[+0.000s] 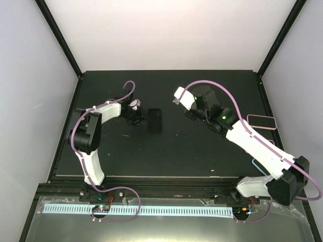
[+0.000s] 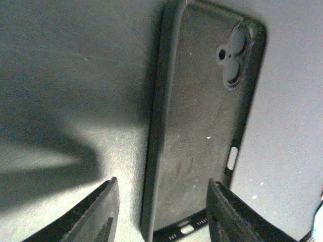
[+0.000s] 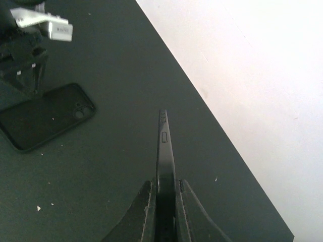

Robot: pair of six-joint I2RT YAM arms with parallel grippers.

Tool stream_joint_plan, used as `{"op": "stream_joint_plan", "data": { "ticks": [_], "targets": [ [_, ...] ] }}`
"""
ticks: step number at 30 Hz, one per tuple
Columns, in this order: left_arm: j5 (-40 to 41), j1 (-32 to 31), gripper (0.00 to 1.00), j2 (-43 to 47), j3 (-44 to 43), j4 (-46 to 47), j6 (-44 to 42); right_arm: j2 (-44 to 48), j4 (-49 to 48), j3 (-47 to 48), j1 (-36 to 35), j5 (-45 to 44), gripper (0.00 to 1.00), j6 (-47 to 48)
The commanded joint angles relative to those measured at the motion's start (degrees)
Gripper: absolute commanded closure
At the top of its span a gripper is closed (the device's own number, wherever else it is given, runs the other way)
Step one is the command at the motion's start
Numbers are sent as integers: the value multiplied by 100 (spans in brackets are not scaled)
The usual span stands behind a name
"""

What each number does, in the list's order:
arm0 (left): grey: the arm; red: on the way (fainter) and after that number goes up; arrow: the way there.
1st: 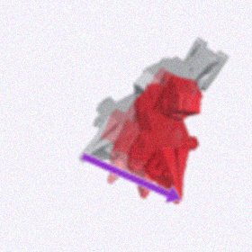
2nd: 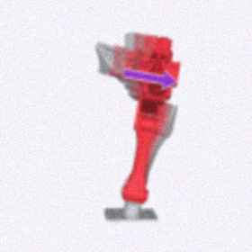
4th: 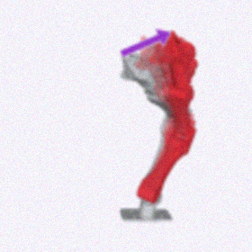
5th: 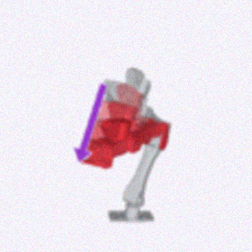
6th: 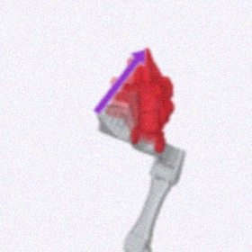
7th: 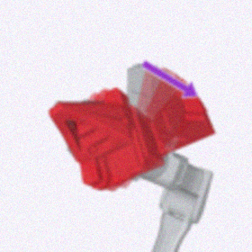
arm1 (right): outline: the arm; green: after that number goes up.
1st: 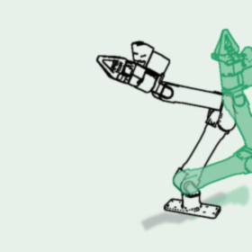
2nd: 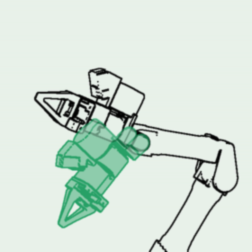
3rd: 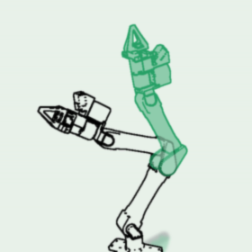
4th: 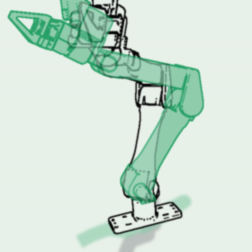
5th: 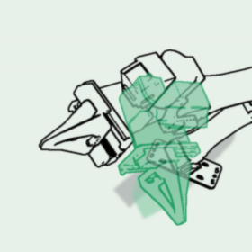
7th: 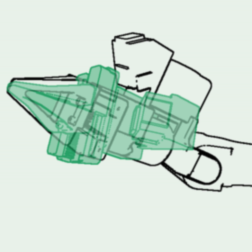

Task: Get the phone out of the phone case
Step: Place the phone case at the center of the board, then place the phone at the center of the board.

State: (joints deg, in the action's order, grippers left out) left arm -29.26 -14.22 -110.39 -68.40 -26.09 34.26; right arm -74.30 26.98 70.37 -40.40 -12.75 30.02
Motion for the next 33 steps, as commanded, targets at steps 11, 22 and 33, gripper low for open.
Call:
{"op": "stream_joint_plan", "data": {
  "ticks": [11, 22, 33],
  "targets": [
    [-1068, 566, 1, 2378, -369, -79, 579, -44, -600, 571, 37, -223, 99, 1351],
    [-1671, 984, 1, 3378, -1472, 47, 1171, 415, -1301, 808, -144, -568, 99, 2330],
    [-2826, 1059, 1, 3542, -1738, 1173, 2103, 274, -3528, 340, -985, -1565, 99, 4855]
  ]
}}
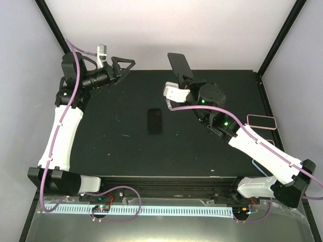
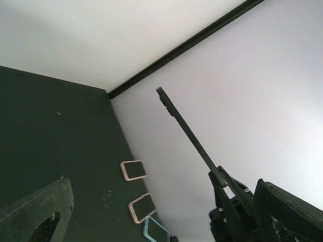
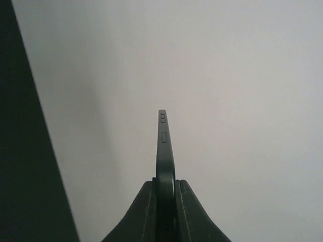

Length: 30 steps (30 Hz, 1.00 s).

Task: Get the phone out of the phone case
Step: Place the phone at the center of the board.

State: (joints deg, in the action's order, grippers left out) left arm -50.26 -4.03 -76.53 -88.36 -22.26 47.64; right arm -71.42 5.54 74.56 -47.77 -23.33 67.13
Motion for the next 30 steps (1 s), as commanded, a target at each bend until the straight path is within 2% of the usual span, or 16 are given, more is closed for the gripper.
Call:
{"op": "stream_joint_plan", "data": {
  "ticks": [1, 7, 20, 25, 30],
  "targets": [
    [-759, 23, 1, 217, 362, 940, 900, -23, -1664, -154, -376, -547, 99, 1358],
    [-721, -243, 1, 646, 1289, 2231, 2101, -93, -2802, -606, -779, -636, 99, 2514],
    [-248, -968, 1, 770, 1374, 2096, 1850, -349, -3003, -550, -1391, -817, 99, 3035],
    [-226, -1131, 8, 749, 1386, 2109, 1899, -397, -3064, -621, -1567, -854, 99, 3218],
    [-173, -1144, 26, 725, 1431, 2150, 2028, -403, -3247, -752, -1682, -874, 99, 3383]
  ]
}}
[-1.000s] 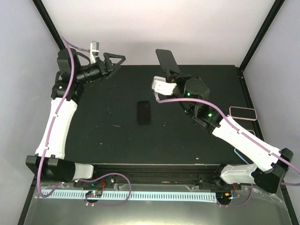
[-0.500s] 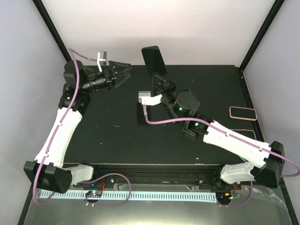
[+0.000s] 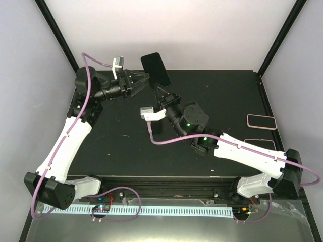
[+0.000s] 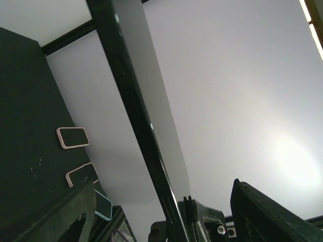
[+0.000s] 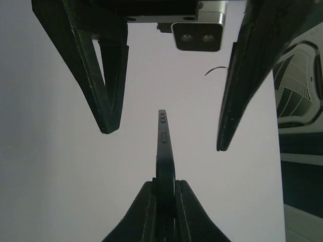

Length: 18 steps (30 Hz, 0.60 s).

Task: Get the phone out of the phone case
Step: Place the phone at the center of the board.

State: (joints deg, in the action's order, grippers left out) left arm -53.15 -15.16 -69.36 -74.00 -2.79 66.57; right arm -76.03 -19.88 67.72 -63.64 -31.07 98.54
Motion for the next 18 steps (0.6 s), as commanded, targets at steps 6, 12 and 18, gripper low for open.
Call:
{"op": "stream_joint_plan", "data": {
  "ticks": [6, 12, 18],
  "targets": [
    [94, -31, 48, -121, 70, 374, 384, 20, -874, -198, -188, -104, 99, 351],
    [65, -31, 68, -150, 211, 570, 549, -16, -913, -236, -249, -153, 99, 315],
    [59, -31, 86, -161, 245, 658, 611, 54, -982, -409, -272, -95, 99, 318]
  ]
}}
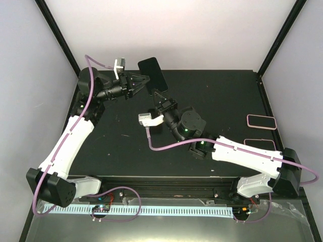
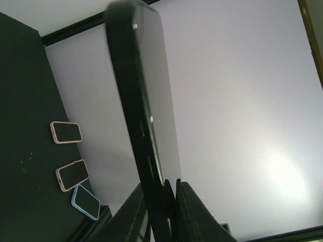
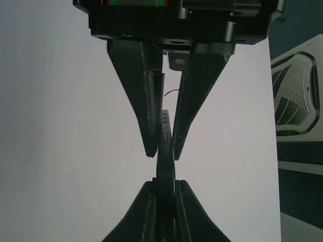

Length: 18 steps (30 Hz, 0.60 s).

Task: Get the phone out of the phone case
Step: Place the phone at the center of the board.

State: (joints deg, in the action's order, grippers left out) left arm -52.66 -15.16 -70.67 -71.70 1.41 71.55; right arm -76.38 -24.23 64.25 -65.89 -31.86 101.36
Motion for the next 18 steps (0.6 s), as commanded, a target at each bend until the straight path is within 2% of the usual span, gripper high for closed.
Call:
{"op": "stream_joint_plan", "data": {
  "ticks": [1, 4, 5, 10, 13, 18],
  "targets": [
    [6, -31, 89, -26, 16, 246, 114, 100, -548, -81, -47, -21, 99, 21],
    [7, -31, 98, -17, 24, 246, 93, 165, -550, -175, -46, -59, 96, -3],
    [15, -27, 98, -17, 32, 238, 69, 193, -537, -221, -42, -70, 92, 9],
    [39, 64, 99, -63, -8, 147, -163, 420, -354, -392, -39, -120, 52, -281],
    [6, 118, 98, -106, -27, 38, -468, 584, 129, -391, 7, -170, 39, -683],
    [8, 149, 99, -171, -15, -177, -1018, 852, 1126, -374, 182, -178, 24, -1586]
  ]
}}
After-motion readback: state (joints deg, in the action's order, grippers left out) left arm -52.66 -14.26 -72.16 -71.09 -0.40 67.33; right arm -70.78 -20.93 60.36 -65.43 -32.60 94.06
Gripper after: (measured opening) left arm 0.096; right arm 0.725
